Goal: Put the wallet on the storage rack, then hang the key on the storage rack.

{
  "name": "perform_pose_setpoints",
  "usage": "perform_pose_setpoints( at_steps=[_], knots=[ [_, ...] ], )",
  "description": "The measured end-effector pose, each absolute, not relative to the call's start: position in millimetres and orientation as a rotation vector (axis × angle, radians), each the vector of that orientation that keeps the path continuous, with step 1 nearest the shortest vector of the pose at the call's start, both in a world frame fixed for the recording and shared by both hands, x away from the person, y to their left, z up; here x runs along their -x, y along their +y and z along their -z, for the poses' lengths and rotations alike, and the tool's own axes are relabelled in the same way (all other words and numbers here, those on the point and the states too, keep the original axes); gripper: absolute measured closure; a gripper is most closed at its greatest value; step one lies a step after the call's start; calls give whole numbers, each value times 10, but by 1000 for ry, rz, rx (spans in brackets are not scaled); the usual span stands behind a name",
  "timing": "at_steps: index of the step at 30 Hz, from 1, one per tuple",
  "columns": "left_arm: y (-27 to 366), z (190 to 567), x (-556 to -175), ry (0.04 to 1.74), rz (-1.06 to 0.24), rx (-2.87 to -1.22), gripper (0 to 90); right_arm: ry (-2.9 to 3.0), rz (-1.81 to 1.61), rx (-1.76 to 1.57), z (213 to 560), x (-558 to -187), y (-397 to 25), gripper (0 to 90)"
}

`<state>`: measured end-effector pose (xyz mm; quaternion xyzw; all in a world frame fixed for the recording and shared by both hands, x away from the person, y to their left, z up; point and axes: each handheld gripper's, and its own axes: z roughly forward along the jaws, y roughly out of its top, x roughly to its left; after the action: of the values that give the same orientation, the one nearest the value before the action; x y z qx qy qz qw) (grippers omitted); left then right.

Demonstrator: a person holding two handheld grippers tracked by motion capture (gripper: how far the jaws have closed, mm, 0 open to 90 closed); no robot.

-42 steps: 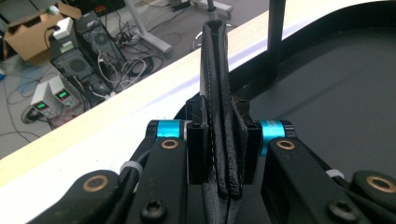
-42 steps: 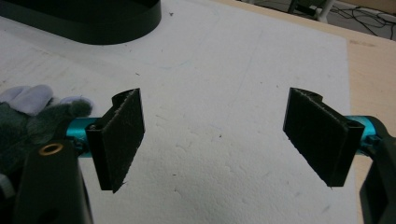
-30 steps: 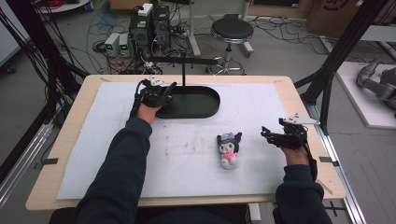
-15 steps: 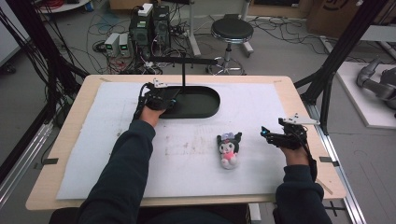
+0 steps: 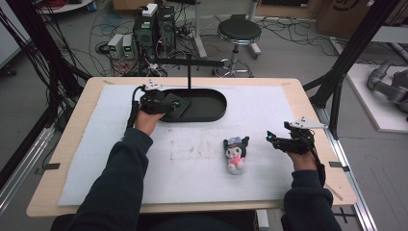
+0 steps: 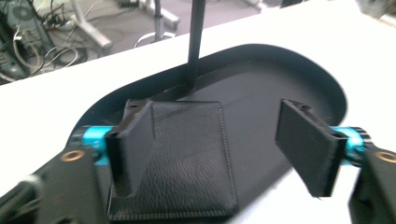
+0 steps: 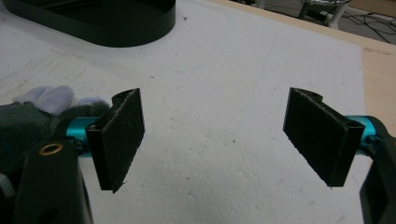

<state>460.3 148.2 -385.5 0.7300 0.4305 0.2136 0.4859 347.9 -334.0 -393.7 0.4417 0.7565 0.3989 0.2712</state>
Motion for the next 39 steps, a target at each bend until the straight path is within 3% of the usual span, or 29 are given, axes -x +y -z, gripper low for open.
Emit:
perform_pose_setpoints(
  at_steps=[7, 13, 27, 39],
  knots=[
    [1840, 3824, -4147, 1009, -469, -1673, 217, 2084, -1107, -1152, 3955, -3485, -3226, 208],
    [2073, 3851, -3786, 907, -588, -1659, 222, 2108, -1098, -1125, 3960, -3487, -3183, 207],
    [2371, 4034, -3674, 994, -611, -1625, 197, 2120, -1082, -1133, 3986, -3540, -3140, 207],
    [2382, 4052, -3614, 985, -605, -1611, 206, 2129, -1084, -1115, 3973, -3490, -3102, 207]
  ],
)
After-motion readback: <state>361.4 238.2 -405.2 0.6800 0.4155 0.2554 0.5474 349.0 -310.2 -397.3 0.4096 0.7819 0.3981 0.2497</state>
